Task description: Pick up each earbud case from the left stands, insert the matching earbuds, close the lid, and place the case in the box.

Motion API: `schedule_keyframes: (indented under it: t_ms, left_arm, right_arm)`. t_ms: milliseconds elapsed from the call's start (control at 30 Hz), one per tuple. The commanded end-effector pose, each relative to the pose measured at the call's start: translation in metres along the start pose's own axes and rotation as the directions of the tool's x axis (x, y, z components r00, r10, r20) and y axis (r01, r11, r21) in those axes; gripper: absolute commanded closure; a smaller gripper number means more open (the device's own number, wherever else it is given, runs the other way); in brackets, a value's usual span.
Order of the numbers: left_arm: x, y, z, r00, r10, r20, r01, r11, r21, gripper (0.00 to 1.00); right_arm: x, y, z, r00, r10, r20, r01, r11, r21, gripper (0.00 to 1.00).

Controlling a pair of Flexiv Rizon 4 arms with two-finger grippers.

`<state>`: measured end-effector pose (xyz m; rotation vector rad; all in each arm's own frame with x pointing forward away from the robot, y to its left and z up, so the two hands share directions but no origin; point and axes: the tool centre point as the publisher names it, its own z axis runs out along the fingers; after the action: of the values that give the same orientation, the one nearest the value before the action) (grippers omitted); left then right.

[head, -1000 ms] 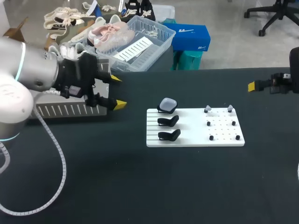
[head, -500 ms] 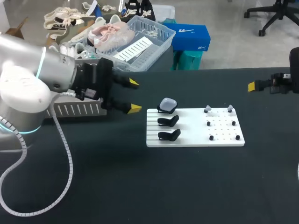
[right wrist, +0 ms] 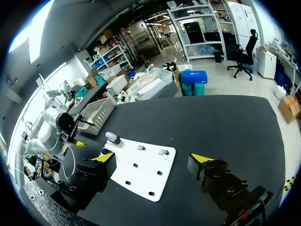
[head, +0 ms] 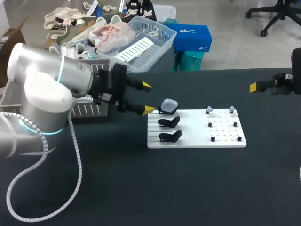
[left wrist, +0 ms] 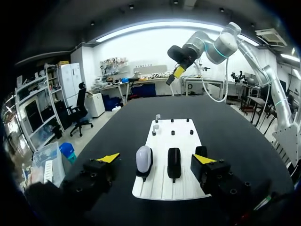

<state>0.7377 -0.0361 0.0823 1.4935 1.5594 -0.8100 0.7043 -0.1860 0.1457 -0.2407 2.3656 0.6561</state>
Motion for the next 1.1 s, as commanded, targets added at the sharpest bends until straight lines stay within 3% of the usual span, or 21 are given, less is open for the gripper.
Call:
schedule_keyframes:
  t_ms: [33, 633, 1100]
  left_arm:
    - [0.002, 0.010, 0.011, 1.000, -0.004, 0.006, 0.004, 1.000, 0.019, 0.00]
    - [0.021, 0.019, 0.033, 1.000, 0.010, -0.007, -0.009, 0.998, 0.066, 0.00]
    - [0.025, 0.029, 0.051, 0.998, -0.059, -0.007, 0.059, 0.996, 0.069, 0.00]
  right_arm:
    - [0.000, 0.001, -0.001, 1.000, 0.001, -0.001, -0.001, 1.000, 0.005, 0.00]
    - [0.000, 0.001, -0.001, 1.000, 0.001, -0.001, -0.001, 1.000, 0.005, 0.00]
    - [0.000, 0.001, -0.001, 1.000, 0.001, -0.001, -0.001, 1.000, 0.005, 0.00]
